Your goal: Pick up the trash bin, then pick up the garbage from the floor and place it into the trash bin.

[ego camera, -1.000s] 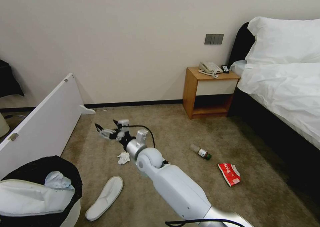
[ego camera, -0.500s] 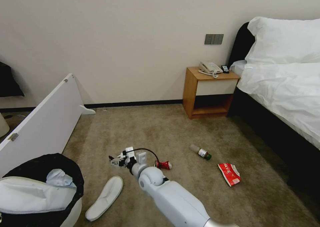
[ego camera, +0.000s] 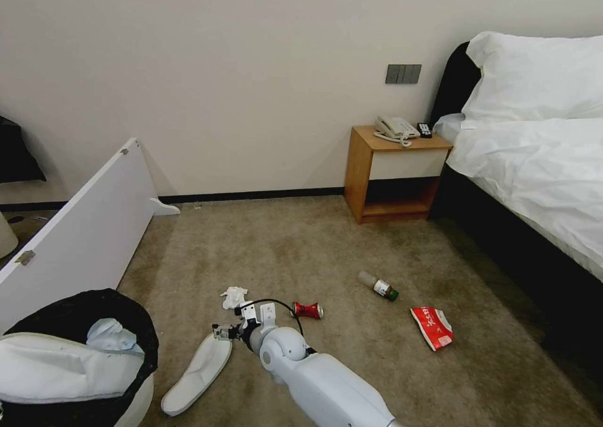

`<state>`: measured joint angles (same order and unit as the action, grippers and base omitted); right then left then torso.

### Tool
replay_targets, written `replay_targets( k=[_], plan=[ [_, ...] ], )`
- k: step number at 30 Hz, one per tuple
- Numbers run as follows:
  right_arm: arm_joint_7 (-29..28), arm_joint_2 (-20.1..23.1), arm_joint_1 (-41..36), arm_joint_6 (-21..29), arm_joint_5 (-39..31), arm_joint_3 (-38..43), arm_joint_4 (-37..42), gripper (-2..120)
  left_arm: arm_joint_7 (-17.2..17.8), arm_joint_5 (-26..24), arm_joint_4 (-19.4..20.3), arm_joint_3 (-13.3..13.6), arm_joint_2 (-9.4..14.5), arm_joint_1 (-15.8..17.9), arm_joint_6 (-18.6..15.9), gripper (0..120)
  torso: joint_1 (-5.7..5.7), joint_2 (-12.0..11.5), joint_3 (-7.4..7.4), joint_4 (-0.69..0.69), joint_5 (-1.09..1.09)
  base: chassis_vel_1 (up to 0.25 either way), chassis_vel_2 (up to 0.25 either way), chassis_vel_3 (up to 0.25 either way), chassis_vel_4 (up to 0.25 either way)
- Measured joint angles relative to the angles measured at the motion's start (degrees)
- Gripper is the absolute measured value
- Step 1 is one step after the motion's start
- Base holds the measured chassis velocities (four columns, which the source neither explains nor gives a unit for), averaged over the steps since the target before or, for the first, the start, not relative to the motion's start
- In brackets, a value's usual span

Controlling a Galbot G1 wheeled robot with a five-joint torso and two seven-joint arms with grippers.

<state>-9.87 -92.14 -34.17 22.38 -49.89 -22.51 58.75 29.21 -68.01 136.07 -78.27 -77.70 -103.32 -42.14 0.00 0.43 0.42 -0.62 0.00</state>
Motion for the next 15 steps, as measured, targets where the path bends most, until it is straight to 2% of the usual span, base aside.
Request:
replay_targets(
  k=[6, 15],
  plan=[
    [0.3, 0.0, -0.4, 1.6, 0.2, -0.6, -1.2, 100, 0.2, 0.7, 0.2, 0.6, -0.2, 0.1, 0.0, 3, 0.00, 0.0, 0.00, 0.00, 0.00, 0.000, 0.000, 0.000, 0.000],
    [2.4, 0.0, -0.7, 0.3, 2.1, -0.9, -3.8, 100, 0.2, 2.0, 0.7, 1.3, -1.3, 0.2, 0.0, 3, 0.00, 0.0, 0.00, 0.00, 0.00, 0.000, 0.000, 0.000, 0.000]
  ],
)
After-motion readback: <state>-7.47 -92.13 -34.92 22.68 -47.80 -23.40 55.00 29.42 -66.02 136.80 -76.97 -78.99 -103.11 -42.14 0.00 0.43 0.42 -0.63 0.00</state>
